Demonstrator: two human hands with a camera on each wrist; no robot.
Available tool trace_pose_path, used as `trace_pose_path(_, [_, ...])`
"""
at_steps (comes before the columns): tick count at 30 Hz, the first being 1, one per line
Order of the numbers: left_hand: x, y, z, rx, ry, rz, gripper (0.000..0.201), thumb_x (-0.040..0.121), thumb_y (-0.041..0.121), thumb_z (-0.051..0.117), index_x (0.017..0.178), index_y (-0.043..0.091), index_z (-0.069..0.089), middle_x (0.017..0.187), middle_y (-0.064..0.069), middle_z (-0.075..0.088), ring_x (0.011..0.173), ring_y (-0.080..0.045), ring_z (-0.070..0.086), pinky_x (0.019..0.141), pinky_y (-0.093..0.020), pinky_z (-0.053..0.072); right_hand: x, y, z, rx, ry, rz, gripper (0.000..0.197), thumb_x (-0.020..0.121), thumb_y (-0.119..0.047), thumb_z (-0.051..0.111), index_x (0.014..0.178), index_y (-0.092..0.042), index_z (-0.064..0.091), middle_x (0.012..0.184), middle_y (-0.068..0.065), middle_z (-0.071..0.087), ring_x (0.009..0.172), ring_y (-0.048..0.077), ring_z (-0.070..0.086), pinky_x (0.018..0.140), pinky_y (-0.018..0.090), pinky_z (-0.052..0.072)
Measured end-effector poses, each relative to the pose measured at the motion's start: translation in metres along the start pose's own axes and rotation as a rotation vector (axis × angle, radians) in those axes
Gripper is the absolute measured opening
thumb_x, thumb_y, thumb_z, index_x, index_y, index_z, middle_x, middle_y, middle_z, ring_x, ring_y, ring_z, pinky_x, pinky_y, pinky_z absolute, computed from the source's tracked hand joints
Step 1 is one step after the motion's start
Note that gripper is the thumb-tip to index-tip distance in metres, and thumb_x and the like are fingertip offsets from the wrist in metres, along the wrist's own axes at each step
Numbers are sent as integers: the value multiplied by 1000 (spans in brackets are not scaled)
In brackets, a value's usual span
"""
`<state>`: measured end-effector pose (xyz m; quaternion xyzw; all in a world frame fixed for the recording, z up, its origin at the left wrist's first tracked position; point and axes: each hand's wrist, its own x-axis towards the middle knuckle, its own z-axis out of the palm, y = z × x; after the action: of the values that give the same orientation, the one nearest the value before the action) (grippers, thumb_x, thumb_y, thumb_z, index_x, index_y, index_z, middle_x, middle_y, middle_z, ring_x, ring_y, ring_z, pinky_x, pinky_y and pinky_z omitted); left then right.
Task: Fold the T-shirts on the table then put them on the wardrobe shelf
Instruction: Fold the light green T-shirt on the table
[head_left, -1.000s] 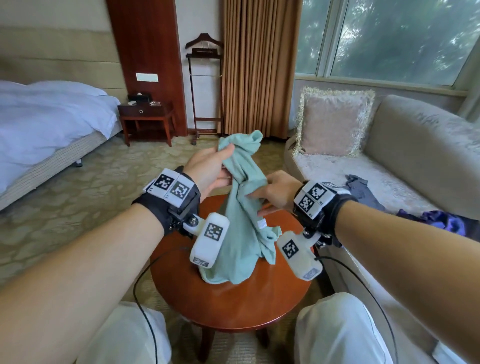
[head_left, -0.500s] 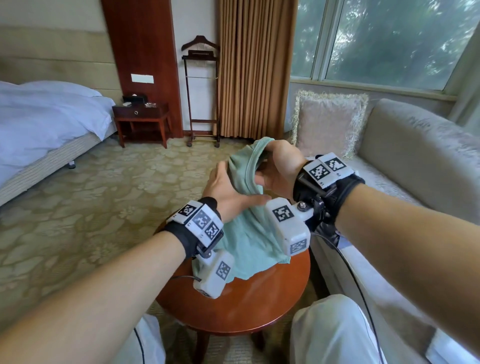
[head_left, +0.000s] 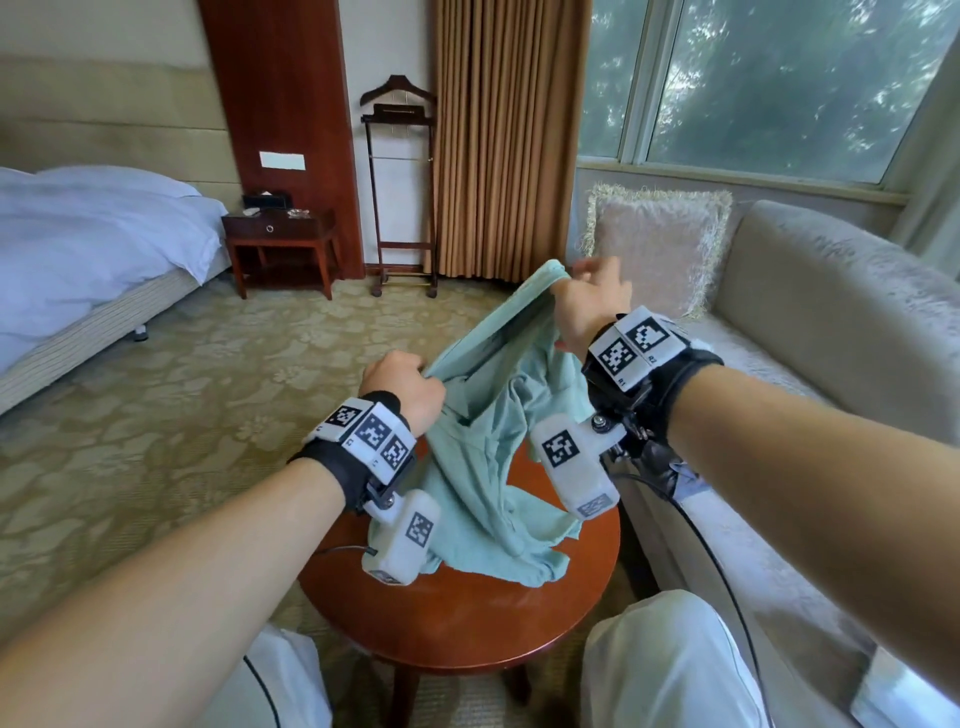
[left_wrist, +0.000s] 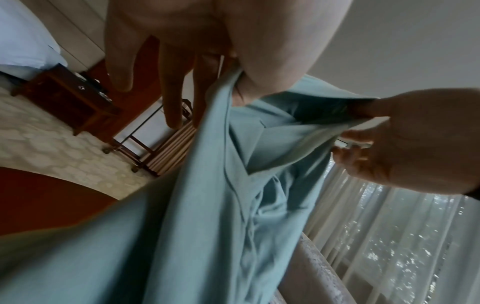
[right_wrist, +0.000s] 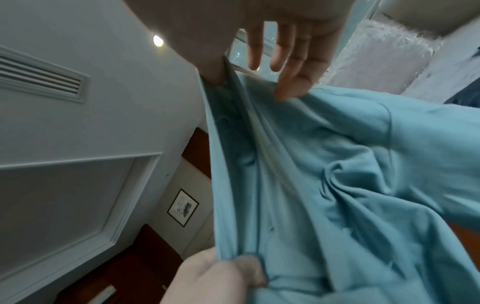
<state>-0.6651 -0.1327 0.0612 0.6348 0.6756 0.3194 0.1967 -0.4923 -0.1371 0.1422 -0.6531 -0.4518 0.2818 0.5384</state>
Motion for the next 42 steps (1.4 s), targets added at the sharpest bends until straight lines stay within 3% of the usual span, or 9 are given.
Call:
trace_pose_path(5, [8, -17, 0, 20, -57, -154, 22, 90, 25, 61, 79, 6, 64, 78, -10, 60, 81, -31, 57, 54, -26, 37, 10, 5, -9, 47, -88, 174, 43, 99, -13, 26, 138, -10, 44, 103, 20, 60, 54, 27, 60, 49, 37, 55])
trace_pose_path(8, [14, -28, -1, -250, -110, -365, 55, 89, 43, 66, 123, 1, 57, 110, -17, 64, 98, -33, 62, 82, -35, 51, 17, 10, -16, 93, -66, 251, 36, 100, -12, 34, 130, 1, 47, 112, 23, 63, 38, 25, 61, 31, 28, 47])
trace_pose_path(12, [18, -38, -4, -481, -89, -516, 47, 92, 50, 58, 114, 9, 52, 89, -11, 58, 85, -30, 59, 90, -42, 50, 16, 9, -20, 218, -34, 318, 27, 94, -10, 53, 117, 4, 55, 114, 25, 61, 58, 35, 66, 28, 29, 45])
trace_pose_path(16, [25, -38, -12, -614, 49, -569, 76, 78, 56, 62, 134, 6, 52, 128, -17, 60, 109, -39, 60, 100, -48, 48, 13, 16, -25, 66, -36, 229, 33, 73, -10, 71, 103, 3, 65, 109, 19, 66, 92, 35, 66, 58, 37, 61])
trace_pose_path(23, [13, -16, -45, -351, 240, -251, 49, 76, 52, 71, 63, 7, 58, 61, -6, 55, 61, -25, 50, 58, -29, 37, 18, 30, -39, -855, -185, -19, 52, 63, -19, 75, 113, -14, 62, 100, 10, 65, 86, 26, 64, 76, 35, 59])
trace_pose_path(27, [4, 0, -68, -276, 286, -125, 51, 67, 55, 75, 49, 15, 48, 50, -4, 44, 52, -23, 38, 52, -28, 29, 14, 24, -48, -1178, -269, -74, 75, 64, -25, 86, 131, -13, 54, 102, 9, 68, 89, 28, 65, 84, 38, 57])
trace_pose_path(32, [-14, 12, -97, -400, 343, -181, 45, 74, 52, 74, 61, 13, 53, 60, -1, 50, 60, -26, 49, 54, -29, 33, -6, 3, -62, -1363, -350, -159, 45, 69, -29, 79, 110, -13, 68, 91, 1, 72, 85, 21, 67, 82, 32, 57])
trace_pose_path(37, [-41, 28, -125, -384, 414, -183, 69, 80, 62, 59, 119, 5, 62, 121, -13, 64, 107, -34, 59, 95, -38, 45, -35, -26, -94, -816, -284, -226, 22, 90, -22, 56, 105, -13, 70, 98, 4, 66, 85, 20, 58, 76, 25, 48])
trace_pose_path(42, [-75, 62, -160, -385, 523, -73, 73, 80, 61, 57, 121, 1, 63, 127, -18, 62, 115, -36, 57, 100, -41, 44, -67, -52, -113, -188, -85, -294, 27, 96, -19, 54, 115, -5, 66, 103, 13, 67, 92, 26, 62, 89, 38, 51])
